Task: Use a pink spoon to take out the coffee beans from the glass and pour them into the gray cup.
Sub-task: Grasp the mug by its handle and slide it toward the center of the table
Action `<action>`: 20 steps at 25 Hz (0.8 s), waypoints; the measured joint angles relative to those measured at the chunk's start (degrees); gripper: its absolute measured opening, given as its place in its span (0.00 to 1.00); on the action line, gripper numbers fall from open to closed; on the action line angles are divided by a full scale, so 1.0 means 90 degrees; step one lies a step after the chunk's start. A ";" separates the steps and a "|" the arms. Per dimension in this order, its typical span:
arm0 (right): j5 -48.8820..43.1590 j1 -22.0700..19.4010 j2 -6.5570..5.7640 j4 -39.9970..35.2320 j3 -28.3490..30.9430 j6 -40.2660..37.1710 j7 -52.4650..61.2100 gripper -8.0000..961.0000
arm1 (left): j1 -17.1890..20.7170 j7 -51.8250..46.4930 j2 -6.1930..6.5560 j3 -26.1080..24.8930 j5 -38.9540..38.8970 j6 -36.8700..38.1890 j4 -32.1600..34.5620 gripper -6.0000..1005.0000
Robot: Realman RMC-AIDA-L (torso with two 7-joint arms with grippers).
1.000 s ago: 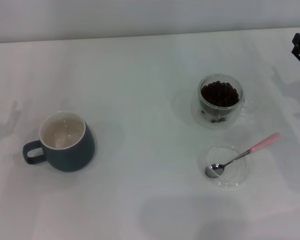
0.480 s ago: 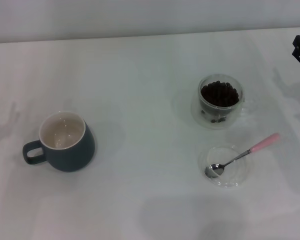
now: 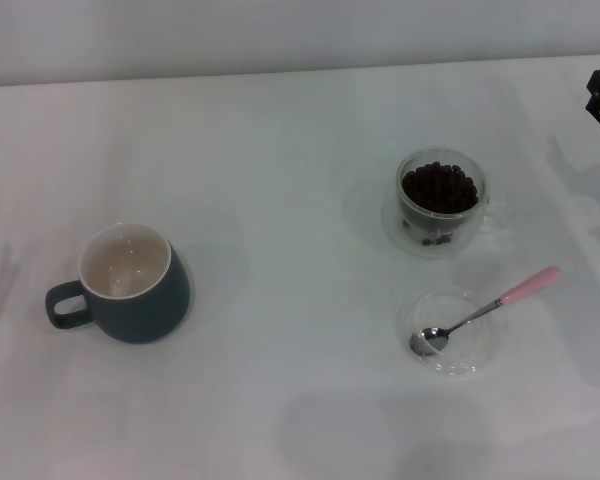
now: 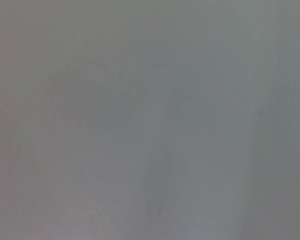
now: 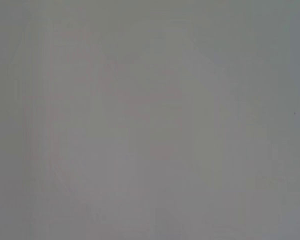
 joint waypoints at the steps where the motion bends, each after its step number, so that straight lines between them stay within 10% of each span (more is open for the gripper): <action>1: 0.0000 -0.0001 0.0000 -0.0008 0.0000 -0.0019 -0.0002 0.91 | 0.0114 0.0000 -0.0002 0.0087 0.0007 -0.0064 0.0001 0.88; 20: 0.0034 0.0072 -0.0010 -0.0172 0.0031 -0.0284 0.0005 0.90 | 0.0943 0.0000 0.0015 0.1723 0.0169 -0.0495 0.0104 0.88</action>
